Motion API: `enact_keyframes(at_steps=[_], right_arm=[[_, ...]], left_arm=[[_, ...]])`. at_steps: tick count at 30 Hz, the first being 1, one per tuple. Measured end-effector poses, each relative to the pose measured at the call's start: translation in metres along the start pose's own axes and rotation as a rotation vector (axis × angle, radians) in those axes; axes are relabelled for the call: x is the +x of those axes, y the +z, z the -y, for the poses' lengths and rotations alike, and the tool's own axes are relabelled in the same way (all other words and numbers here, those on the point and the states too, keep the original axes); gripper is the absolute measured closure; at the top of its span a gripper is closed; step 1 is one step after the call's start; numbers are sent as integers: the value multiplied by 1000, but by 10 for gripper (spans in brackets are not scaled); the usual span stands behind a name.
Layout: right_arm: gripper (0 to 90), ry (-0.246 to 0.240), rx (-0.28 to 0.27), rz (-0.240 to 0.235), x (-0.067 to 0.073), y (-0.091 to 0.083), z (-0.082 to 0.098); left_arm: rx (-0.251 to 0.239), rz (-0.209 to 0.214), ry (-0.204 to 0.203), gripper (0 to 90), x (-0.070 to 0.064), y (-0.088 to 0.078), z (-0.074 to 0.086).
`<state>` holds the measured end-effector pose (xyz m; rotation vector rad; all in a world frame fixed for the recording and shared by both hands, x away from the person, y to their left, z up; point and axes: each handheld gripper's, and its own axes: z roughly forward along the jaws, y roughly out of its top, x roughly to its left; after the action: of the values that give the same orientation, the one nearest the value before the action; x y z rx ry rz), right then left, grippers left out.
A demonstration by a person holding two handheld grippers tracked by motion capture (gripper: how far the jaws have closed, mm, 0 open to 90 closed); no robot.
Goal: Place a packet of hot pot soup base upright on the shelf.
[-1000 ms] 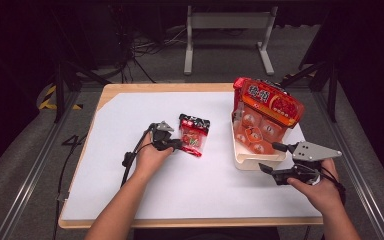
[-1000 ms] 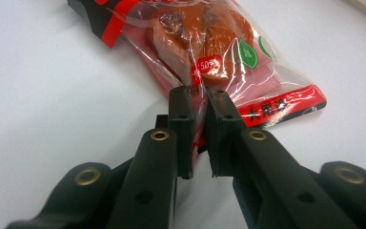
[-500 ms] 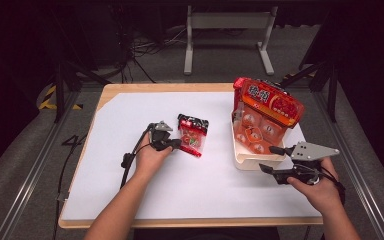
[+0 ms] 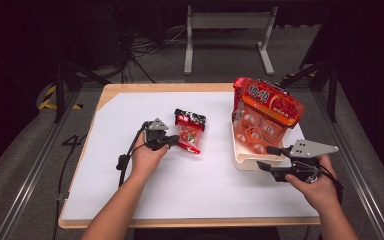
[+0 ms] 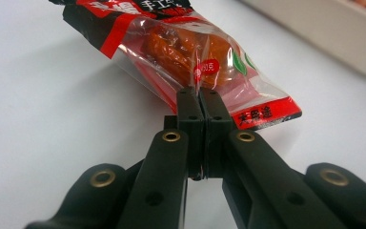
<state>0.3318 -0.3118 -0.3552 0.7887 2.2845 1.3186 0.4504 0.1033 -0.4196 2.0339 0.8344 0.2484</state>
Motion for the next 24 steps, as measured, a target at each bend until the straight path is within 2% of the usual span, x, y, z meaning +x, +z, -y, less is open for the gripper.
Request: enact_keyframes(at_steps=[5,11,17,21,24], right_arm=[[395,51,-30,2,4,7,-10],[365,74,-47,-21,10,19,-27],[322,84,-54,-55,18,37,-41],[300,91,-45,-80,25,50,-48],[289,119,-44,-69,27,58,-50]], left_arm=[[-69,29,19,890,-10,-15,-5],[-121,66,34,890,-24,-26,-10],[-175,86,77,890,-40,-36,-15],[-181,119,86,890,-50,-40,-17],[-187,138,87,890,-59,-44,-14]])
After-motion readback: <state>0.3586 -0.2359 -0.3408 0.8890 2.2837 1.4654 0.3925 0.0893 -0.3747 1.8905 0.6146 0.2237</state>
